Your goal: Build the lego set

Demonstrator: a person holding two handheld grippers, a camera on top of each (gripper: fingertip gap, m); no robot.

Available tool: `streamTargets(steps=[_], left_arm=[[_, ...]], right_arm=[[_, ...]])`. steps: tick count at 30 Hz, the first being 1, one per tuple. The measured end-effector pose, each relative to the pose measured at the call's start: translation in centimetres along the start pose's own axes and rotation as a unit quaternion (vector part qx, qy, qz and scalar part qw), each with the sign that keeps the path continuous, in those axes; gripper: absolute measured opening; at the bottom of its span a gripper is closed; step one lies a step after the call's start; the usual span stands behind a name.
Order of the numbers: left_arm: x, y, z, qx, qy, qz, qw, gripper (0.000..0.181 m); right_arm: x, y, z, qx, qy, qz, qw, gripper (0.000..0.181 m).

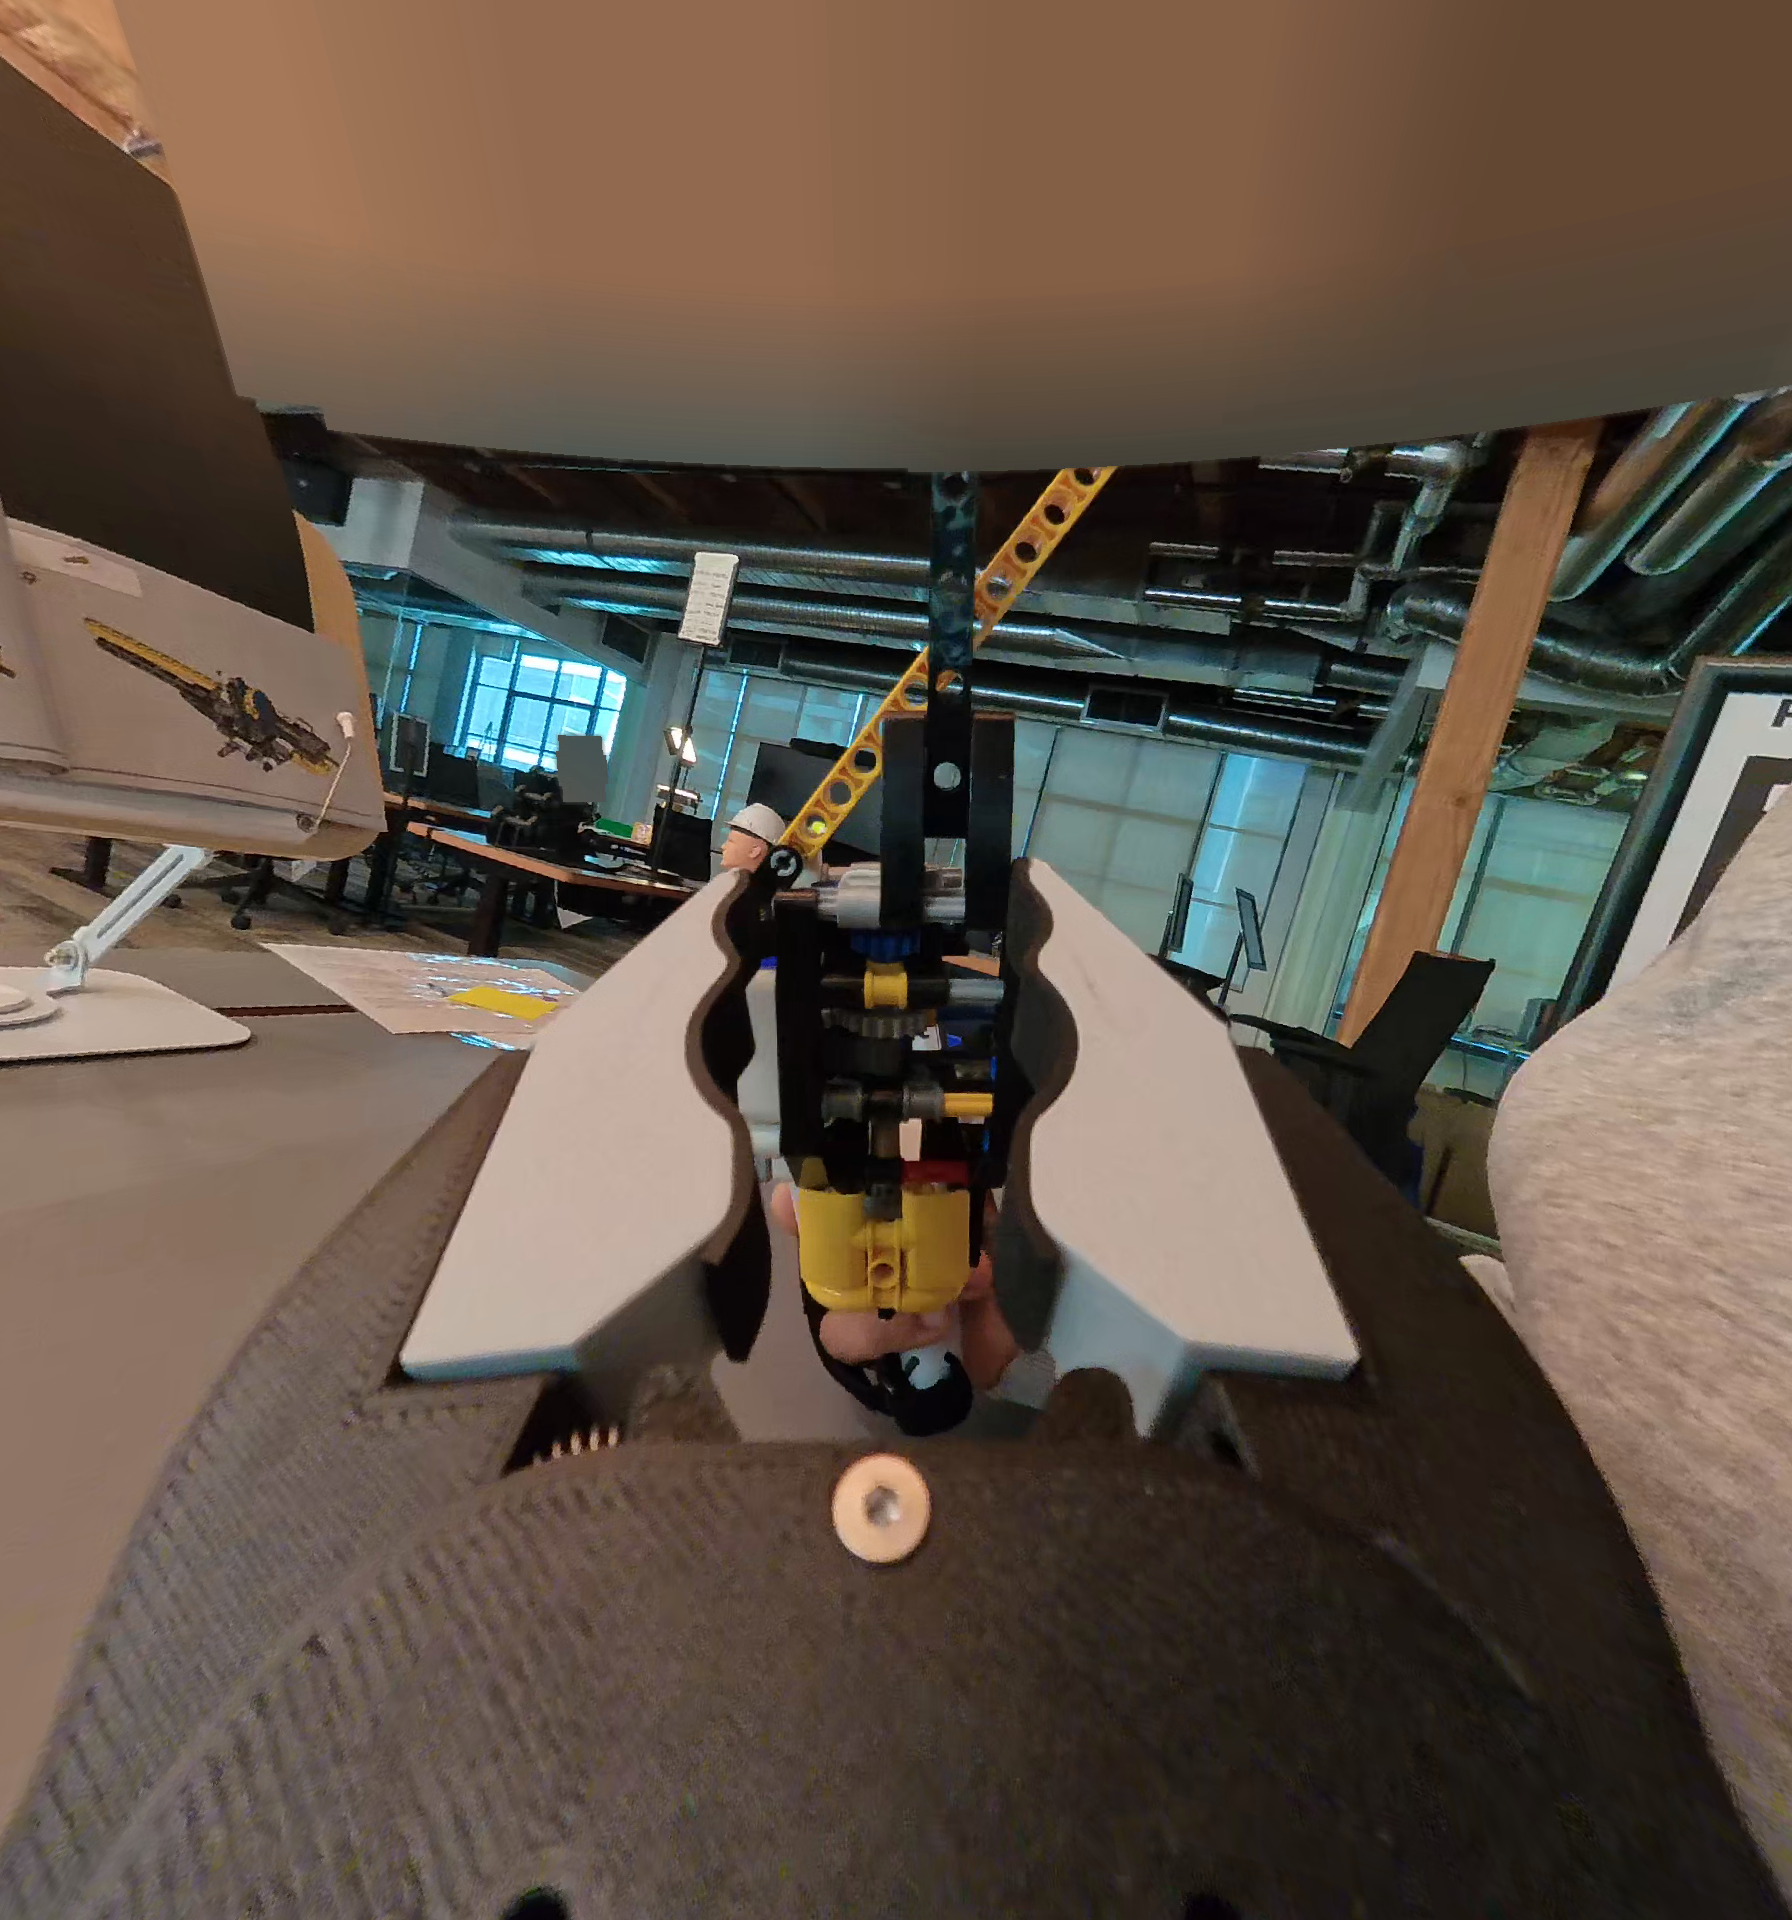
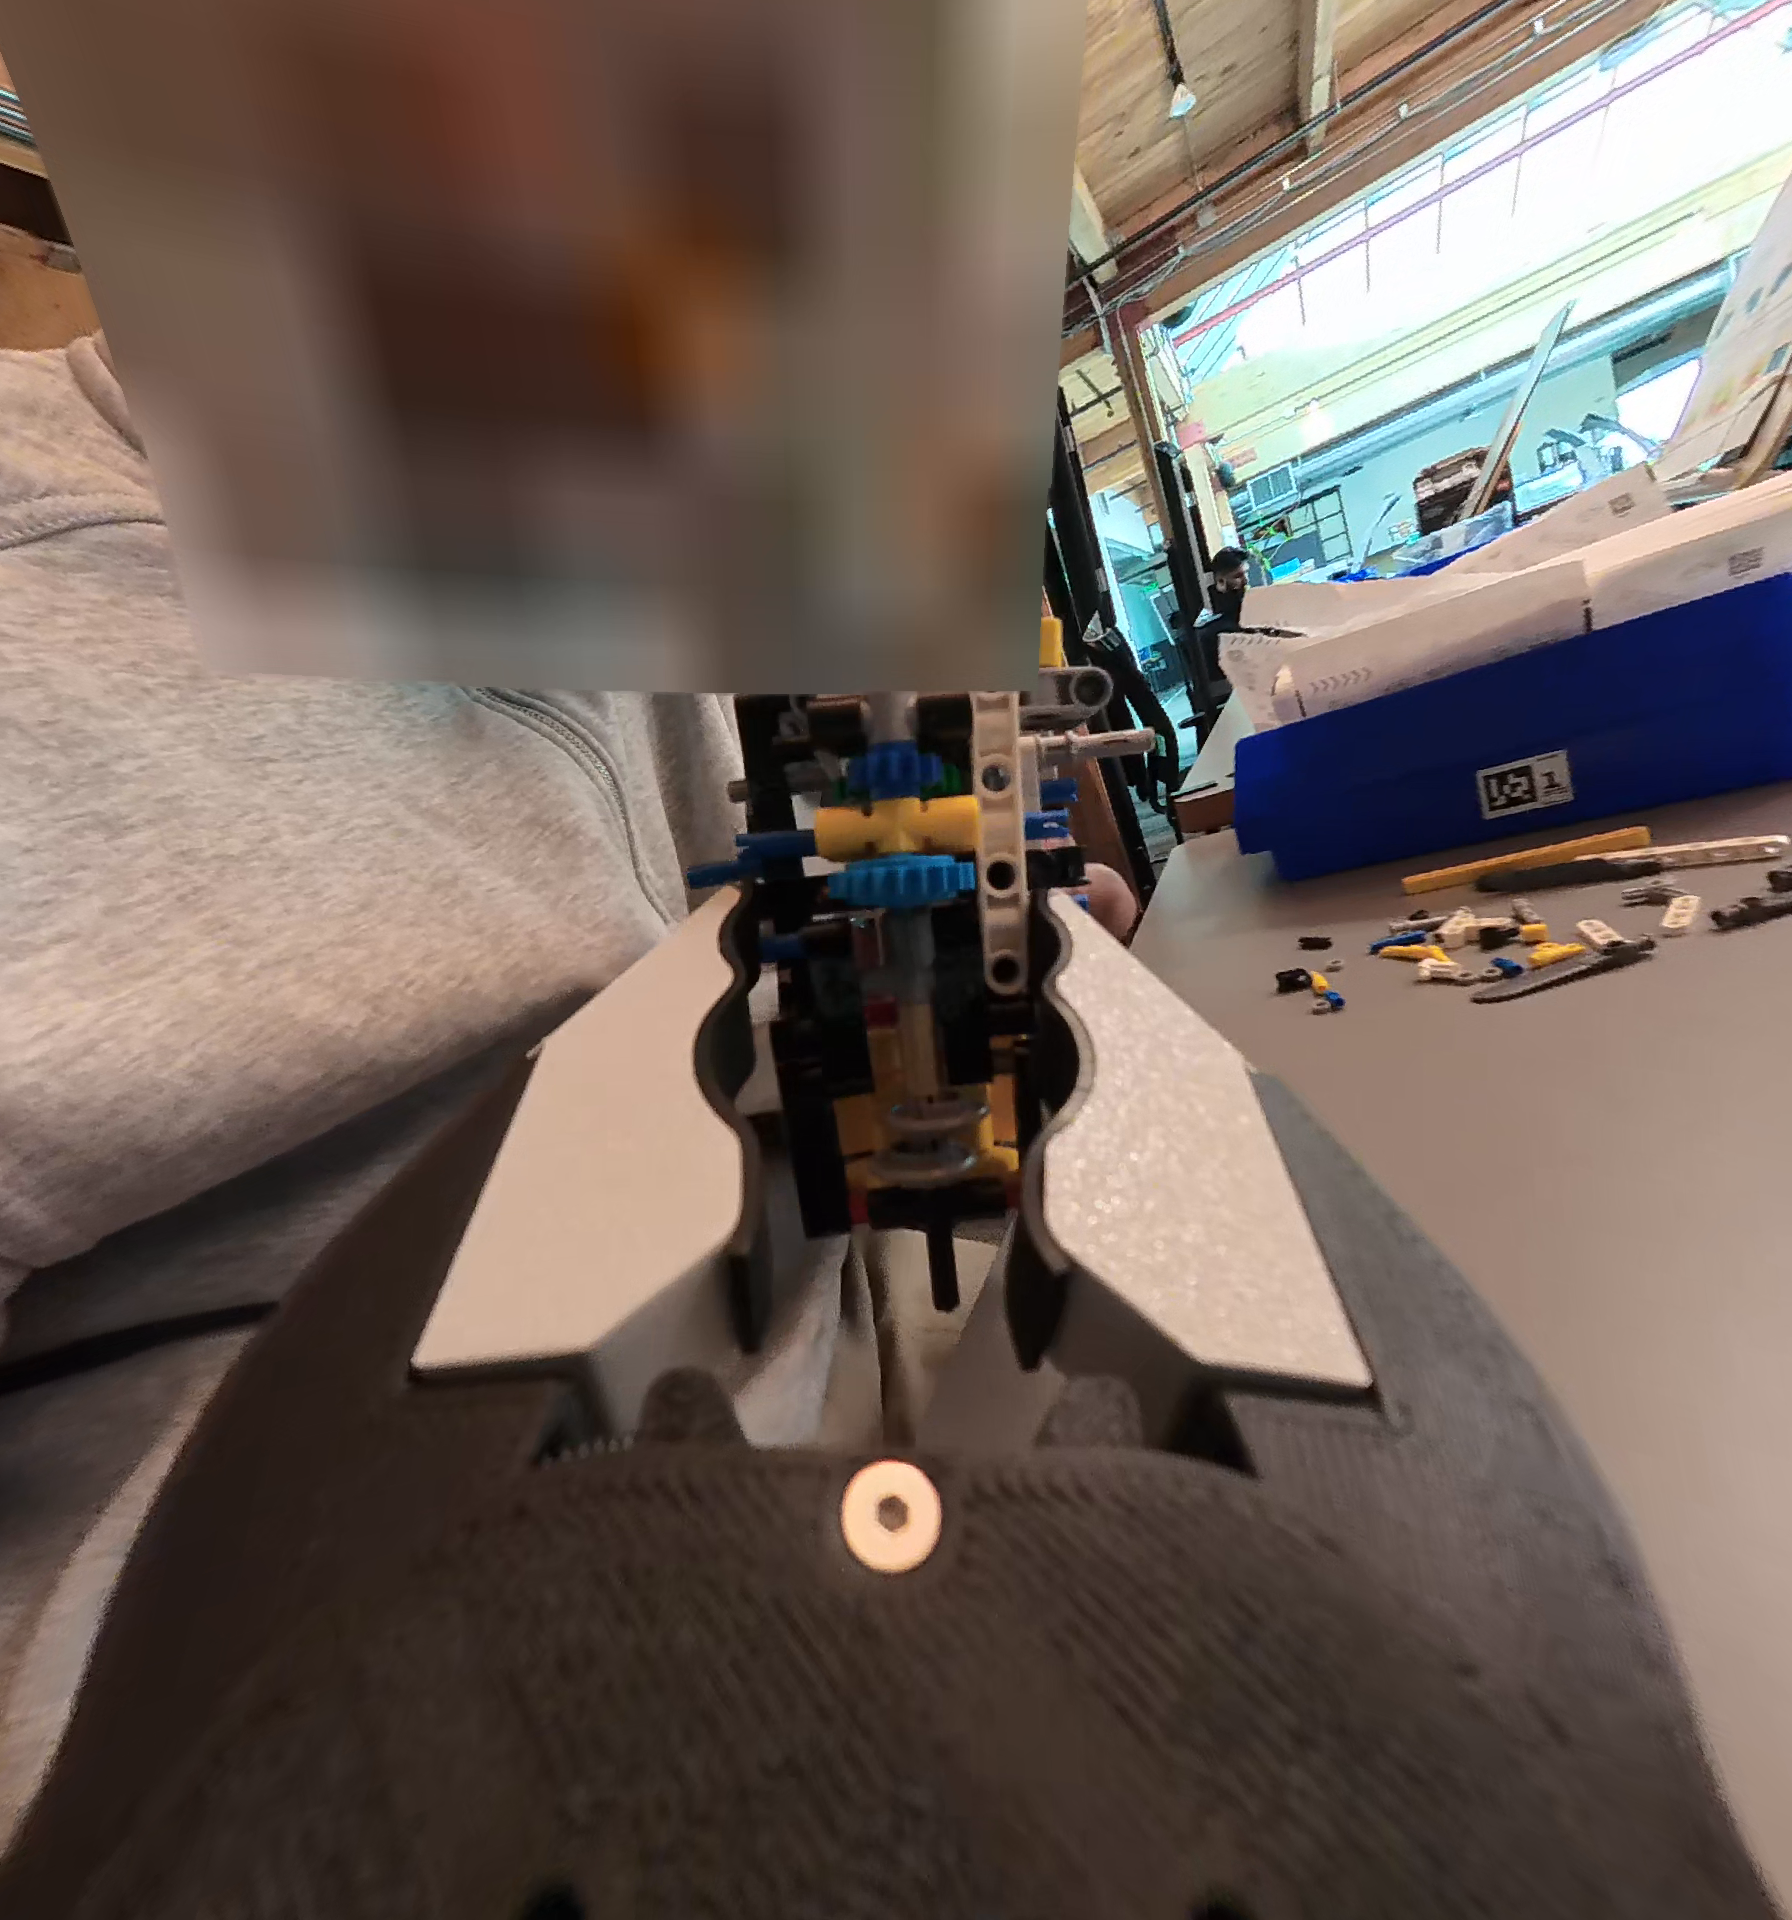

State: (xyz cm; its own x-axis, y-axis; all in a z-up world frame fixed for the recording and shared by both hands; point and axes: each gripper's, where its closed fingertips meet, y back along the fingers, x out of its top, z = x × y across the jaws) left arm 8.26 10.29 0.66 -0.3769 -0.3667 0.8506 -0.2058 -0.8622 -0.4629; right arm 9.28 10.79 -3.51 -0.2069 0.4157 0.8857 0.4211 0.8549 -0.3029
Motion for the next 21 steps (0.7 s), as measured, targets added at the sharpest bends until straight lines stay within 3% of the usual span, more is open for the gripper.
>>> streamTargets(steps=[21], left_arm=[[-0.38, -0.22, -0.06, -0.013, 0.030, -0.014, 0.999, 0.047]], right_arm=[[-0.28, 0.04, 0.14, 0.001, -0.009, -0.002, 1.000, 0.050]])
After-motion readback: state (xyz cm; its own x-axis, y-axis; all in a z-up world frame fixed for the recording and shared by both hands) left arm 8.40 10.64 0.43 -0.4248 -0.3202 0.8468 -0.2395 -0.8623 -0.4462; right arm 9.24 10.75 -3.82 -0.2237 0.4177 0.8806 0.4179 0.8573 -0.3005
